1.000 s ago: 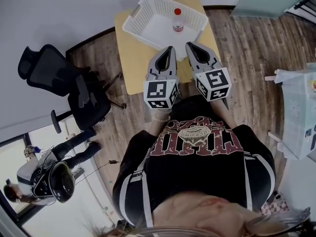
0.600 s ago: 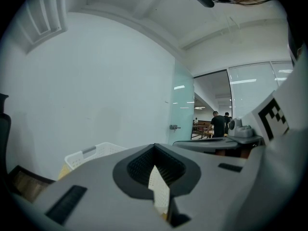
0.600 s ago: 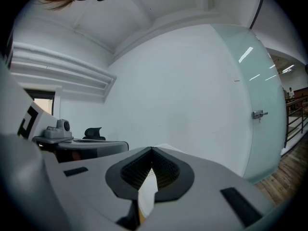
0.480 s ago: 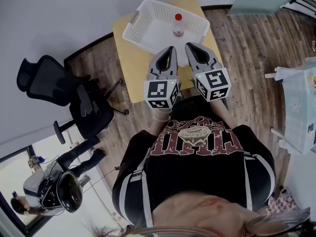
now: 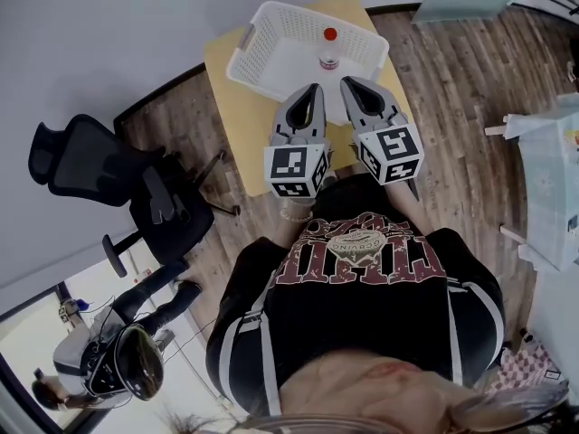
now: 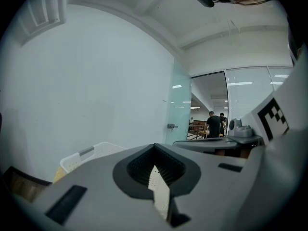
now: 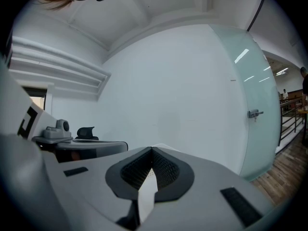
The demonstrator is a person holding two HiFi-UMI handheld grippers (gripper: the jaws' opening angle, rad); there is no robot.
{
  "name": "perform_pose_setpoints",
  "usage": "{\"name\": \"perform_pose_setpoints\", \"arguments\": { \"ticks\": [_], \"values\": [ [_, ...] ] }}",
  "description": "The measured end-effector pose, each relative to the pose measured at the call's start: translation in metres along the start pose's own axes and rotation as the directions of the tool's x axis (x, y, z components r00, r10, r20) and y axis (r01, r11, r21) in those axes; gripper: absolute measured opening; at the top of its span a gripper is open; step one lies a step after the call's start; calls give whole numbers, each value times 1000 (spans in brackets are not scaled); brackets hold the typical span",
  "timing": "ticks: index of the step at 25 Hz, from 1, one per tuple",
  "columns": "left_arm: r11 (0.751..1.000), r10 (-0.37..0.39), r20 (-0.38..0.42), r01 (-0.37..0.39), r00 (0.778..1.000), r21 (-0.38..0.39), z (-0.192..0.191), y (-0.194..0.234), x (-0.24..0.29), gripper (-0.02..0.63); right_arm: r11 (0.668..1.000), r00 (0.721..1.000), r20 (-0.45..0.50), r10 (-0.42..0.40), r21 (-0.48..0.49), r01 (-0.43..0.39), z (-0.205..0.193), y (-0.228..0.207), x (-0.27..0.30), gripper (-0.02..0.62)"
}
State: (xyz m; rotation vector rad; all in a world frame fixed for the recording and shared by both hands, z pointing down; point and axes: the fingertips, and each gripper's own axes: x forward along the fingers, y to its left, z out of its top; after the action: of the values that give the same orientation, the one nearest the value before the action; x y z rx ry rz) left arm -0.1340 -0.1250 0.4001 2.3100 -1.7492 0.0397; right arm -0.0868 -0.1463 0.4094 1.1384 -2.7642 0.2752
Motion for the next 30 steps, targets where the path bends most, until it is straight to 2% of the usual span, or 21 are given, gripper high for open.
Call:
{"name": "perform_pose_setpoints", "arguments": {
  "ticks": [9,21,30],
  "values": [
    [1000,-18,-3,18,1000,-2,-2,12,-1,48,1000,1000,-5,-25,2,25,-4,4,10,18],
    [999,-44,-6,44,999,9,-4,5,3,48,998,998,-4,-63,15,63,-9,-10,4,18],
    [1000,-1,-8,1,1000,-2,-6,5,14,48,999,999,-13,-31,9,31,-7,-24,12,18]
  ]
}}
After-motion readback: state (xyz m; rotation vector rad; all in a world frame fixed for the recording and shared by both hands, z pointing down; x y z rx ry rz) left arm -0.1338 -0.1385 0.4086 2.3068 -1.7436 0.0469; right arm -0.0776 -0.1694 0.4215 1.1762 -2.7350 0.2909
